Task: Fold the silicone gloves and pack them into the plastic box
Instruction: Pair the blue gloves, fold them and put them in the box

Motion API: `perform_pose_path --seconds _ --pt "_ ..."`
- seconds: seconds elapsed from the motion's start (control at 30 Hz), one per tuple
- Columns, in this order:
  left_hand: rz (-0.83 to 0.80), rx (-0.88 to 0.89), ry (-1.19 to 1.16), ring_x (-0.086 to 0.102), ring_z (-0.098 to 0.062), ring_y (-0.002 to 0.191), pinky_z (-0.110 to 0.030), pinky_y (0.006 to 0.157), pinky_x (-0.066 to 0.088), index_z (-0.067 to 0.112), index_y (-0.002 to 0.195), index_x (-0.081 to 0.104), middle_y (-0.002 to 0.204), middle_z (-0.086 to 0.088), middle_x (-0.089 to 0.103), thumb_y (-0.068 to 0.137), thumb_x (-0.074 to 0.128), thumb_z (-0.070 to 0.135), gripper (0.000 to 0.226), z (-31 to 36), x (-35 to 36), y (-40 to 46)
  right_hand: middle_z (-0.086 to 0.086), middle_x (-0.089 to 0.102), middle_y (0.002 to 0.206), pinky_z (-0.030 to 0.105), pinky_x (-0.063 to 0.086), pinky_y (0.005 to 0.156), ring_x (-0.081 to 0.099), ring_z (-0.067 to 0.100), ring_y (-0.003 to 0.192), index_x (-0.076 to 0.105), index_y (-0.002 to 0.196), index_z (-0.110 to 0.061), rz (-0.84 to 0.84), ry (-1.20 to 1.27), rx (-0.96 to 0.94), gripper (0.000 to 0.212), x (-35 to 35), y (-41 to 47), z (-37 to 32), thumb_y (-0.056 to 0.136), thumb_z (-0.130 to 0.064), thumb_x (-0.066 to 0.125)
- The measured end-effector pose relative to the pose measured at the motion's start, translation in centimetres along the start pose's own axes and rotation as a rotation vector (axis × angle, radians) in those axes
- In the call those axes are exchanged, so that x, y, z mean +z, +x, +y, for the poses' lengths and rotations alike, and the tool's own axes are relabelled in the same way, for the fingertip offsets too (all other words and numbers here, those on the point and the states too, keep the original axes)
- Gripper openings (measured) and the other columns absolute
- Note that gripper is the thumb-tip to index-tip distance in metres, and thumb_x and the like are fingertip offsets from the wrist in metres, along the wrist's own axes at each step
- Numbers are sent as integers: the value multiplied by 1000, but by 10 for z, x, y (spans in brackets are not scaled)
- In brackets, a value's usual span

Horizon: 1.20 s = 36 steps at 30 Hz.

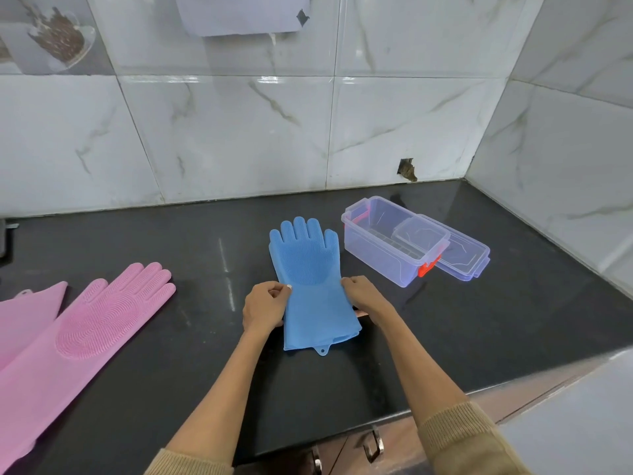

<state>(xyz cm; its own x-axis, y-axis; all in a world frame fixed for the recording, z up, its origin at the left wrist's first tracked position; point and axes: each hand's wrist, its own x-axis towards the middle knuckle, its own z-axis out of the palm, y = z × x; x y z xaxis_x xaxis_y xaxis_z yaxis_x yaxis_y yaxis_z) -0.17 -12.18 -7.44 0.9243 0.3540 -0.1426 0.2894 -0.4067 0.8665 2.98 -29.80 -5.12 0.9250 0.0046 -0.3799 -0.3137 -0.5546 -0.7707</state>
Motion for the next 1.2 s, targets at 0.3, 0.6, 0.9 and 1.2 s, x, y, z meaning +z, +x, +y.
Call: perform_pose_path --seconds 0.3,0.6,0.9,1.2 --pt "77 -58 55 65 -24 91 -44 83 57 19 98 63 99 0 67 92 54 25 13 -2 2 -3 0 35 63 21 28 53 34 9 56 33 61 -15 141 -180 -31 38 2 8 10 98 -22 35" --pt "81 -146 -95 68 -21 74 -45 81 58 22 90 62 79 6 65 91 55 25 7 -1 1 -6 7 46 80 28 35 68 45 17 74 45 80 -6 136 -255 -49 31 5 8 10 100 -23 29" --pt "142 -72 71 69 -22 72 -40 75 58 21 77 65 76 0 69 90 59 32 18 -6 -3 -9 0 39 63 20 31 54 37 9 56 35 61 -16 171 -236 -67 38 7 9 13 97 -21 43" --pt "78 -65 350 63 -21 63 -28 57 45 13 82 69 73 0 65 89 58 40 30 -2 -1 -27 13 64 103 24 41 74 51 14 80 57 96 -7 264 -177 -158 21 11 -5 10 98 -25 46"
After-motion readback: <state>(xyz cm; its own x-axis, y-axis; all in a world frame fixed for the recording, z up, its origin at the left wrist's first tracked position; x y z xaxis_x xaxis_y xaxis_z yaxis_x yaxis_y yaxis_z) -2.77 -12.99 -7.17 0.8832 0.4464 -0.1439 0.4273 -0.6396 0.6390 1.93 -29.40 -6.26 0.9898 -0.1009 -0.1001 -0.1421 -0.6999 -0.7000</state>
